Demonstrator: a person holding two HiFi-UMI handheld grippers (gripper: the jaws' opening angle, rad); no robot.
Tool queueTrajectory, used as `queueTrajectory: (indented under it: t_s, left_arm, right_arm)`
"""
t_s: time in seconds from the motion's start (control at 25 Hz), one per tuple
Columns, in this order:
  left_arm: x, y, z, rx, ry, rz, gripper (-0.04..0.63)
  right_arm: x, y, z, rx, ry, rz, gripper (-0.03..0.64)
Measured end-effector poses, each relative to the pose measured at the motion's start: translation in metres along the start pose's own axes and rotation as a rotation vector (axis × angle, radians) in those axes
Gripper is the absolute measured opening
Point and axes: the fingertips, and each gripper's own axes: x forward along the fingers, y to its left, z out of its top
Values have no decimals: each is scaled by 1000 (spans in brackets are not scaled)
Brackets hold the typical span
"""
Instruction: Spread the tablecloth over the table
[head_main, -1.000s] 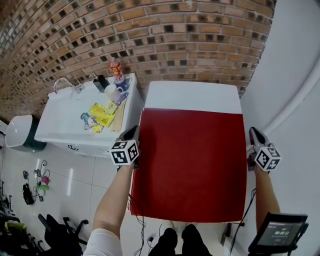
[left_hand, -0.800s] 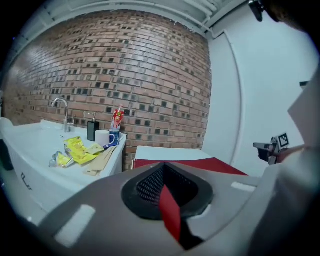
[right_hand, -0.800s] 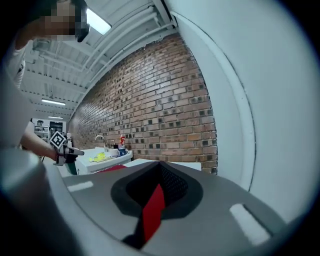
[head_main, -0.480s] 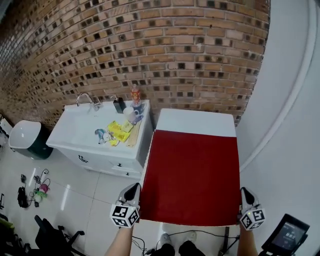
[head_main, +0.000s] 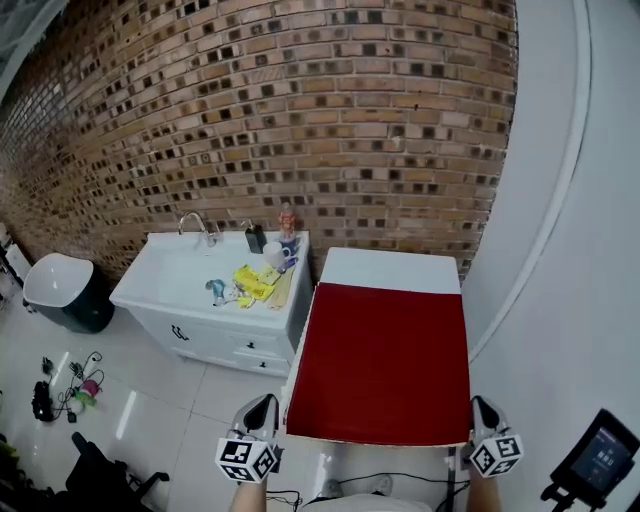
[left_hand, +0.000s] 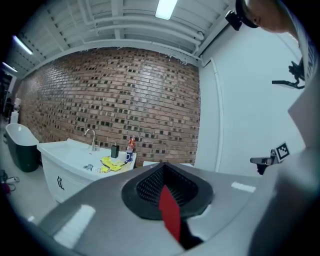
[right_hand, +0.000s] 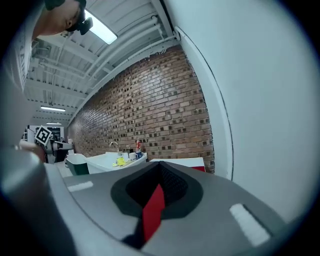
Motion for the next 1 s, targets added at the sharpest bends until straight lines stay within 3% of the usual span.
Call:
queueTrajectory:
  t_s: [0.44,1.0]
  left_arm:
    - [0,-28,16,21,-59,-60,5]
    - [4,-34,19,29,-53,-93,5]
  right_arm:
    - [-17,22,26,-78,-52,15,5]
    - [-16,21,34,-97,-37,-13,5]
